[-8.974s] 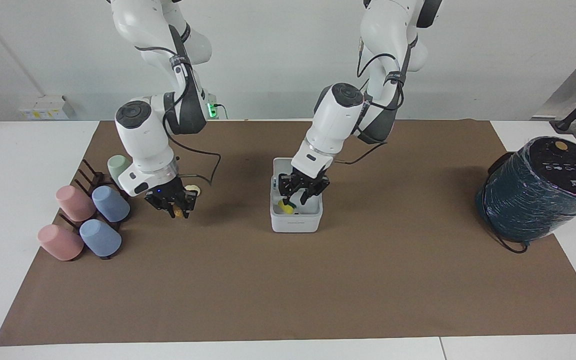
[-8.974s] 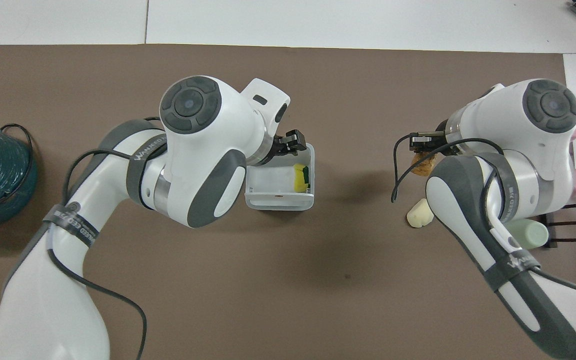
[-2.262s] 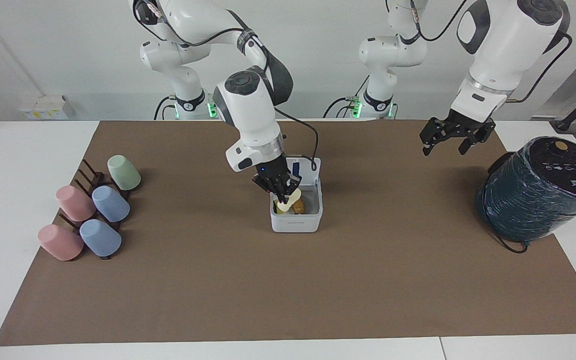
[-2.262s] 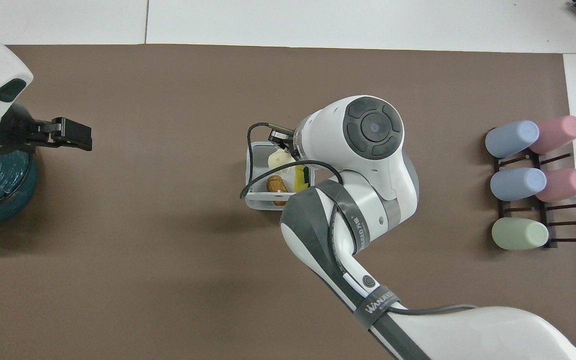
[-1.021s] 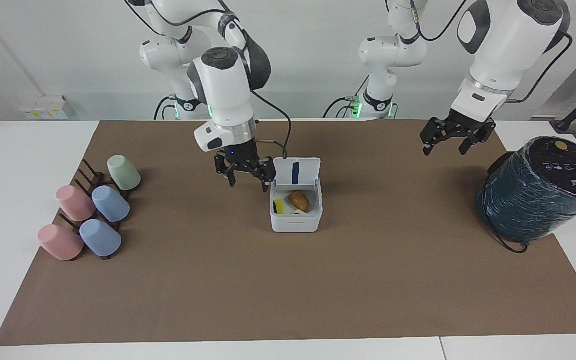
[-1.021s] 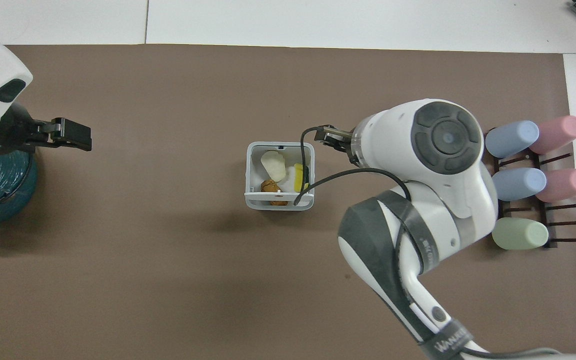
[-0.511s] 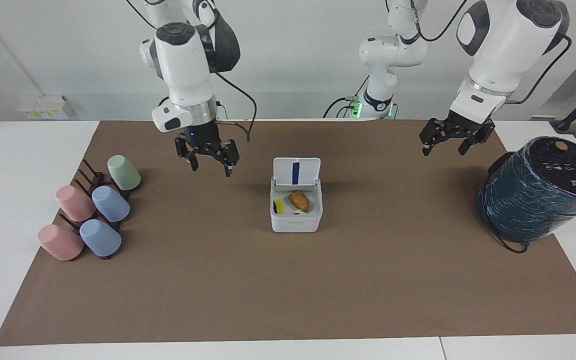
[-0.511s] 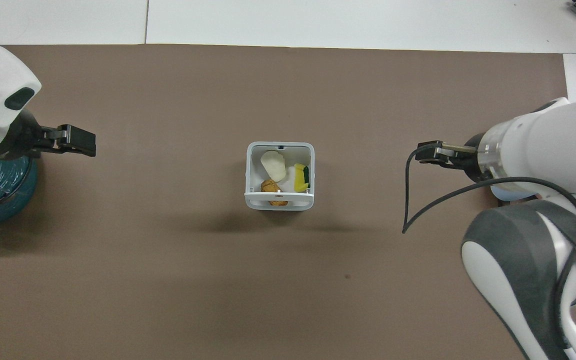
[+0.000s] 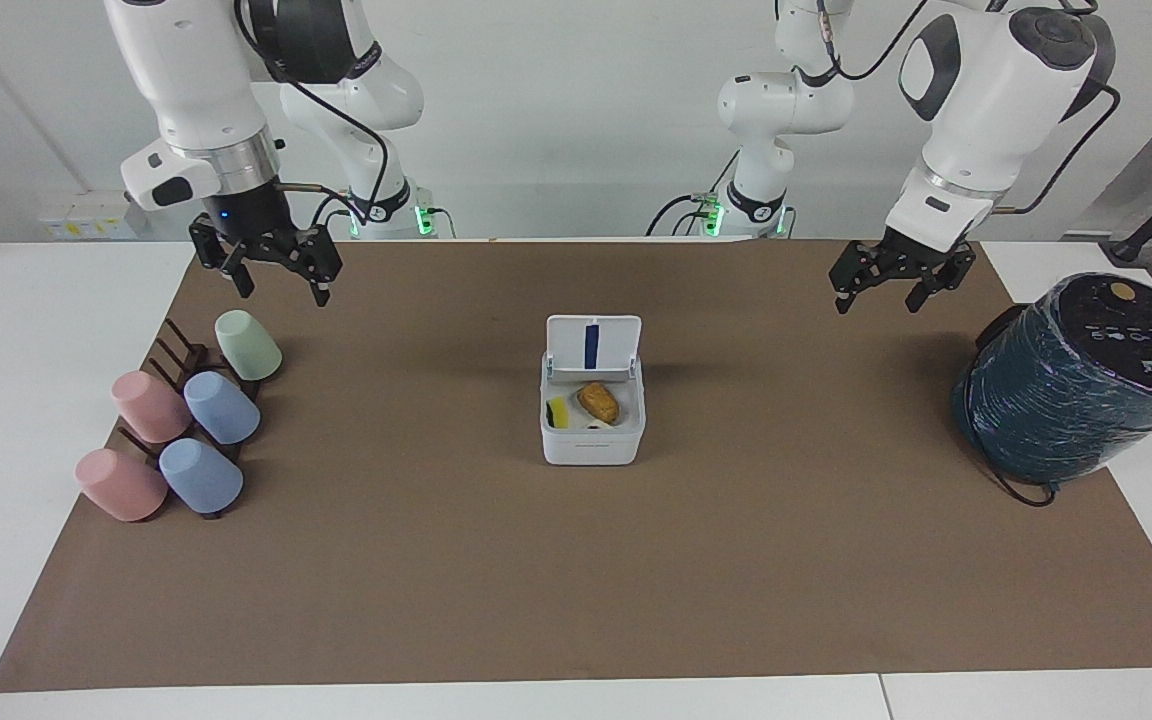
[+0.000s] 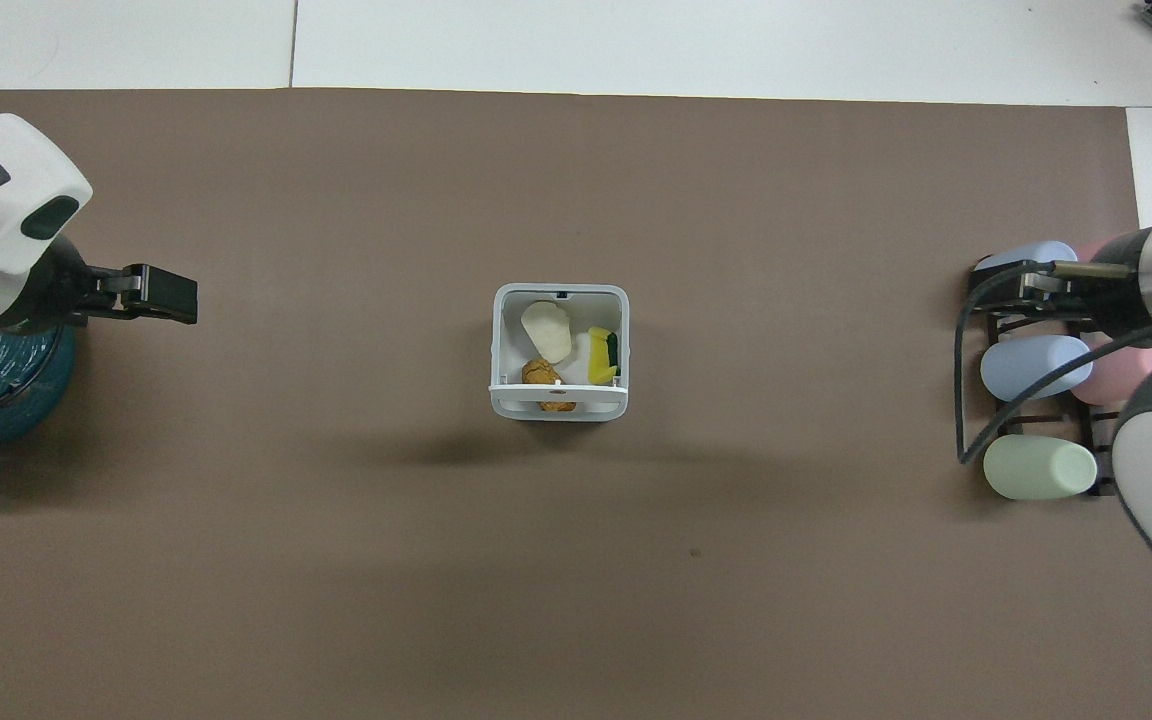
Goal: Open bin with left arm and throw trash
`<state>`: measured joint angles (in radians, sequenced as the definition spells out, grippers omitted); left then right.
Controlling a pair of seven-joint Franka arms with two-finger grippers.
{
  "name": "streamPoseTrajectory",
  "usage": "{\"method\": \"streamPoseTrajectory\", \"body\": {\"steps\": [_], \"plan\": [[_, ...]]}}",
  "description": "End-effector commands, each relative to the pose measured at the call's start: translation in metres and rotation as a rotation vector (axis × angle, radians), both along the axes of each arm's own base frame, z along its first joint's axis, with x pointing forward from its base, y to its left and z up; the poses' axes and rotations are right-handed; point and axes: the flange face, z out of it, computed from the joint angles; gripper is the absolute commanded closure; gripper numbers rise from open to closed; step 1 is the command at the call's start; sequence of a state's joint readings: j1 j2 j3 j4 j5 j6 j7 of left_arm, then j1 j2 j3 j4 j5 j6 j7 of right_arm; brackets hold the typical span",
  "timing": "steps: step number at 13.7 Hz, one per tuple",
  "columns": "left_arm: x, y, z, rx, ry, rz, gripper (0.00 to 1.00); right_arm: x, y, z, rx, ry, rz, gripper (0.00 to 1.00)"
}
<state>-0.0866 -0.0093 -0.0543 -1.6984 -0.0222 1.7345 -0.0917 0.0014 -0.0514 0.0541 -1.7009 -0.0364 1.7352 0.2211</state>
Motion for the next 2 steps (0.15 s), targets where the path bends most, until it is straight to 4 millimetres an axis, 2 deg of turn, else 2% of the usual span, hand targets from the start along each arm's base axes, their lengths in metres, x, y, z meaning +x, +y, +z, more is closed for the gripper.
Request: {"method": "streamPoseTrajectory", "body": {"steps": [1, 2], "plan": [[-0.0081, 0.0035, 0.0013, 0.021, -0.022, -0.011, 0.00, 0.0086, -0.0064, 0.0058, -0.017, 0.050, 0.038, 0.00], [-0.0077, 0.0035, 0.0005, 0.022, -0.021, -0.011, 0.00, 0.0073, -0.0065, 0.0047, -0.018, 0.062, 0.039, 0.00]]}}
